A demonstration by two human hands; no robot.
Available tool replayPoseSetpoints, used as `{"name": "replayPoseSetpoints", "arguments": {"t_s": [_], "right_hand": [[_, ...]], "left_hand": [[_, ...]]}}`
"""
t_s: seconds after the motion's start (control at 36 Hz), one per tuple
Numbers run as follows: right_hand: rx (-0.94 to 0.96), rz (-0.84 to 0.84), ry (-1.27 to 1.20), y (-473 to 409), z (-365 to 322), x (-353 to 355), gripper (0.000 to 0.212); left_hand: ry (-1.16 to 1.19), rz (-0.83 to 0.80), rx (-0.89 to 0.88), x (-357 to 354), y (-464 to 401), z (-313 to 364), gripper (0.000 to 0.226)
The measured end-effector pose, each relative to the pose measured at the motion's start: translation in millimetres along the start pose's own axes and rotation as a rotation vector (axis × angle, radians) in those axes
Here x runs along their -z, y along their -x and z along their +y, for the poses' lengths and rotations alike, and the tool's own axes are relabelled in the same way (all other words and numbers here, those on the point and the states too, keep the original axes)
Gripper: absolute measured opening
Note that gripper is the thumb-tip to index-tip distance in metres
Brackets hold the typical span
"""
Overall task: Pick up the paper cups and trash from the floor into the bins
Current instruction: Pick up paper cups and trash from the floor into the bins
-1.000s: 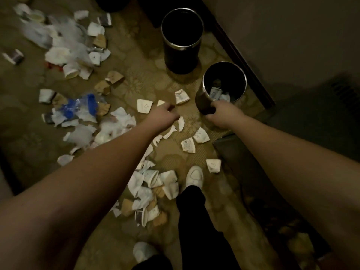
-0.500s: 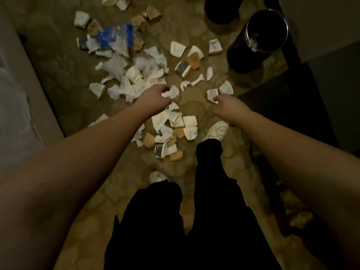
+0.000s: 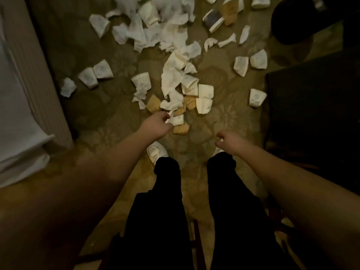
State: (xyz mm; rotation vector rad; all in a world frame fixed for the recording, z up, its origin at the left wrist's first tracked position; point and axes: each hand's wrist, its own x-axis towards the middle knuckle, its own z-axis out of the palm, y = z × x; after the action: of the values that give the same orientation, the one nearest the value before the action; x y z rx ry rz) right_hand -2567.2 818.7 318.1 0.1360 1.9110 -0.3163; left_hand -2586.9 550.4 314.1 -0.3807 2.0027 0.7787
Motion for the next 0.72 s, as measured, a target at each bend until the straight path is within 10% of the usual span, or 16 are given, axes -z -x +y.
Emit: {"name": "replayPoseSetpoints", "arguments": {"t_s": [0.39, 0.72], "right_hand": [[0.073, 0.015, 0.007, -166.9, 38.1, -42.0, 0.033], [0.143, 0.322, 0.083, -298.2, 46.8, -31.5, 0.07]], "left_hand": [[0.324, 0.085, 0.285, -122.5, -114.6, -85.6, 0.02], [0.253, 0.268, 0.313, -148.4, -251.3, -156.1, 0.059]]}}
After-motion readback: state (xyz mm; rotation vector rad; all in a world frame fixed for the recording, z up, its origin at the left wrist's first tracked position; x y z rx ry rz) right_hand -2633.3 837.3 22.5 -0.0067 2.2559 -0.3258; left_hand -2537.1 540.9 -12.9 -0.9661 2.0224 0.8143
